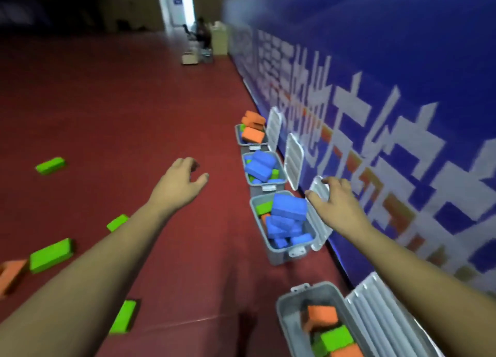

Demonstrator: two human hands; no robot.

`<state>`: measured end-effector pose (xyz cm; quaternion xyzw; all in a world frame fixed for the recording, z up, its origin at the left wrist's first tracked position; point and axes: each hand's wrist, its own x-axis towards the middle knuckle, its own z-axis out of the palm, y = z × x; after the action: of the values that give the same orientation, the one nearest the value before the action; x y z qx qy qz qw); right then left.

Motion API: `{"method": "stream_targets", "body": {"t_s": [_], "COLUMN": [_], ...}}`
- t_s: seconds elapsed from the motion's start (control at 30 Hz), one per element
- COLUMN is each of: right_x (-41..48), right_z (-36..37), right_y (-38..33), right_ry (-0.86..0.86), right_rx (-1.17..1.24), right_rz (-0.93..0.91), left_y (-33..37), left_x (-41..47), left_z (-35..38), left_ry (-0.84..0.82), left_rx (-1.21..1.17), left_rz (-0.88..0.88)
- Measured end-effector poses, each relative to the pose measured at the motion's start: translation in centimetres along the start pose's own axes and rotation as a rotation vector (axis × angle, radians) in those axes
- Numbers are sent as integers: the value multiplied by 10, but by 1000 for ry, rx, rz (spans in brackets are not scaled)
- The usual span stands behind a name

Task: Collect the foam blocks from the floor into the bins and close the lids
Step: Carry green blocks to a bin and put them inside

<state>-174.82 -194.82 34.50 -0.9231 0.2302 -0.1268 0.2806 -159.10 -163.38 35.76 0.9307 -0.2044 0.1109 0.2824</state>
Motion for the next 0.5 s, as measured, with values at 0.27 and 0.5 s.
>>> {"method": "stream_targets", "body": {"t_s": [0.27,0.5], "right_x": [18,-5], "right_z": [174,331], "right_y": [-223,-408], "right_ry": [-208,-411], "right_rx": [4,-26], "right_rz": [-315,-495], "left_y": [-227,-412], "left_x": [-72,-126], "left_z": [-132,-233], "left_ry": [163,214], "left_rx": [87,142], "left_rz": [-377,-612]}}
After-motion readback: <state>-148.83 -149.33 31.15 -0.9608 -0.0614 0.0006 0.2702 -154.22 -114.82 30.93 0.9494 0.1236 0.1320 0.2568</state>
